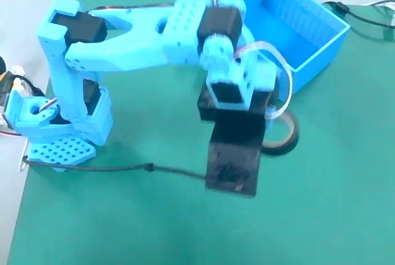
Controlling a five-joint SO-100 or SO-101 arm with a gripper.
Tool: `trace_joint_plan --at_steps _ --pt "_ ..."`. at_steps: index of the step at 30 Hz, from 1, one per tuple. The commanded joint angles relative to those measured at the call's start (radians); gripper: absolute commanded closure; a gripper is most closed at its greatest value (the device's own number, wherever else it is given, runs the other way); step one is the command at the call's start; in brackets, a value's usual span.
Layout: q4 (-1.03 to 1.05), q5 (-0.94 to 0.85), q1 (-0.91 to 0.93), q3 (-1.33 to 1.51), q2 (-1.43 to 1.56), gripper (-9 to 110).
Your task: Put the tape in the box
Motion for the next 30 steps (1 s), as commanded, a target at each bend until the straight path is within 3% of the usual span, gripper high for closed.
trace_joint_plan --at_steps 1,18,30 --pt "0.029 -0.012 -0.051 -0.16 0.057 102" --pt "-0.089 0.074 -0.479 -0.321 -0.037 102" --pt "-0.232 0.081 -0.635 -0.321 -0.249 102"
